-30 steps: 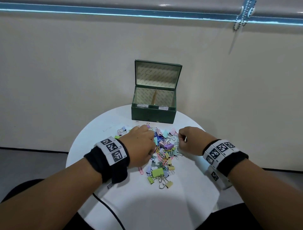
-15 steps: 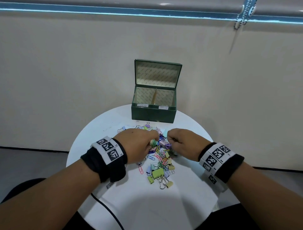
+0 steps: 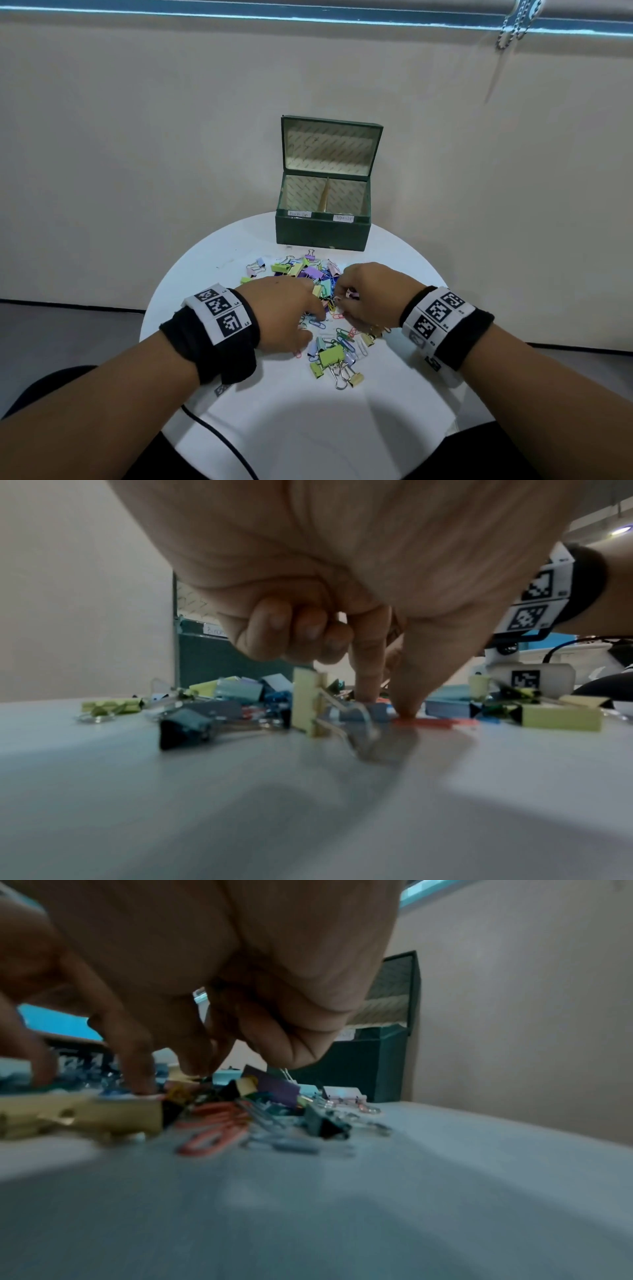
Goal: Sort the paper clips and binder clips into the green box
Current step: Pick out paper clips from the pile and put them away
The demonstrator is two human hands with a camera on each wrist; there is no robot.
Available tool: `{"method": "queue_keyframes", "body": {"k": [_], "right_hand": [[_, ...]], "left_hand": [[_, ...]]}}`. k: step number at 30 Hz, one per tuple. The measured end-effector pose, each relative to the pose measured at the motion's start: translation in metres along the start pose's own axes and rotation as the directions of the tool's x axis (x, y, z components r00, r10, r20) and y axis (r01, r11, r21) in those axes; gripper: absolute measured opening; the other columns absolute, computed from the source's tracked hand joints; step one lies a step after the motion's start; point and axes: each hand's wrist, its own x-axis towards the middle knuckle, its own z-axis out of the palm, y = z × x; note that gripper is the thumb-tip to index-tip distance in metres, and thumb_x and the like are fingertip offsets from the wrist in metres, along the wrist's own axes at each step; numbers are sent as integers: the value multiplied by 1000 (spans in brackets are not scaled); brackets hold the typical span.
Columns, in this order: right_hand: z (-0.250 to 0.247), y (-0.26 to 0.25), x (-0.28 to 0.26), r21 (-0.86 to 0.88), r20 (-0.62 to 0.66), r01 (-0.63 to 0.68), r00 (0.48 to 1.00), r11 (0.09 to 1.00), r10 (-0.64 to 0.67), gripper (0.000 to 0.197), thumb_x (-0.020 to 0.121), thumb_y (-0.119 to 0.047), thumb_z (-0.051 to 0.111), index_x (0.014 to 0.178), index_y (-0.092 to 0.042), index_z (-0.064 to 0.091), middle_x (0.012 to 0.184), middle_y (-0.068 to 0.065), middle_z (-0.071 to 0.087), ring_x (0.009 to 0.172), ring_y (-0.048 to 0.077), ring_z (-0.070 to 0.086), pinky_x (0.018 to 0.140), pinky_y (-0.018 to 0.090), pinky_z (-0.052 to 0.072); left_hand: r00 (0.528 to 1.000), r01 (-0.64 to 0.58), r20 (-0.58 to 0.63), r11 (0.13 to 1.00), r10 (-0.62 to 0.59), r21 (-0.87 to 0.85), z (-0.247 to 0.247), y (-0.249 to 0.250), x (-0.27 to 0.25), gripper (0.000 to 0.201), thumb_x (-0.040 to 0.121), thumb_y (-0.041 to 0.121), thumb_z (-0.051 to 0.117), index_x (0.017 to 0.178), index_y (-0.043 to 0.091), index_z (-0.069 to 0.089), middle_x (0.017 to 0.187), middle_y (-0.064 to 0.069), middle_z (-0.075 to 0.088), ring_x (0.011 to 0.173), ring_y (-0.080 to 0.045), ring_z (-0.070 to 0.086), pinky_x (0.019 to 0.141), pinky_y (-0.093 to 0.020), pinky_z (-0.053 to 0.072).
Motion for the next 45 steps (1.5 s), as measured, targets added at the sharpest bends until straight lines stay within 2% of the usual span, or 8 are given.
{"method": "queue_keyframes", "body": {"k": [7,12,17,21,28,34,40,45], "right_hand": [[-21,8,-7,362,-91,-74,989,929,115,27,101,-15,43,74,-16,45,67,-3,47,59,12,41,57,29,34],[-29,11,-9,859,78,-178,972,481,221,28,93,5,33,85,-7,58,59,4,51,44,15,41,42,23,30],[-31,3,-10,189,78,-126,990,974,113,17,93,-36,63,79,-28,65,66,-15,59,59,1,50,60,25,42],[-16,-10,-8,-197,205,-81,971,977,122,10,87,-36,65,90,-26,64,77,-9,62,75,13,57,63,28,45],[-35,0,12,178,152,-113,985,978,86,9,92,-29,70,86,-21,70,57,-15,55,51,1,47,57,21,37],[-73,27,48,666,169,-285,958,689,233,9,95,-14,60,87,-11,61,65,0,52,54,12,42,51,25,38],[-106,37,104,191,-172,-301,927,934,333,14,97,-19,52,99,-10,63,88,5,62,76,20,55,68,30,46],[-104,41,134,-8,-83,-326,942,945,324,23,94,-9,56,112,-15,70,116,4,67,93,21,58,81,29,46]], "left_hand": [[996,-41,-72,998,44,38,0,-1,2,19,96,39,53,103,32,69,99,7,51,87,-13,54,65,-26,39],[990,-23,-142,999,19,-23,-1,-2,0,22,88,36,34,80,23,49,85,5,52,75,-19,52,68,-33,47],[988,41,-152,999,-38,11,-1,-2,3,39,100,44,28,69,22,37,70,1,49,68,-21,48,64,-32,38],[995,40,-86,998,-43,-38,1,-5,7,30,105,46,30,84,28,41,80,2,56,75,-21,53,72,-37,47],[991,7,-136,998,-14,-58,1,-7,7,14,102,24,40,98,24,54,94,0,58,84,-24,57,78,-43,50],[990,15,-143,998,-23,-54,-1,-5,4,20,106,31,29,94,25,45,91,5,48,80,-19,49,75,-34,44],[984,32,-169,993,-51,-111,1,-6,4,15,103,23,34,92,31,40,85,7,49,73,-19,46,70,-36,42],[981,48,-178,988,-74,-148,1,-8,2,18,96,13,39,90,30,37,79,2,50,63,-18,39,62,-38,42]]}}
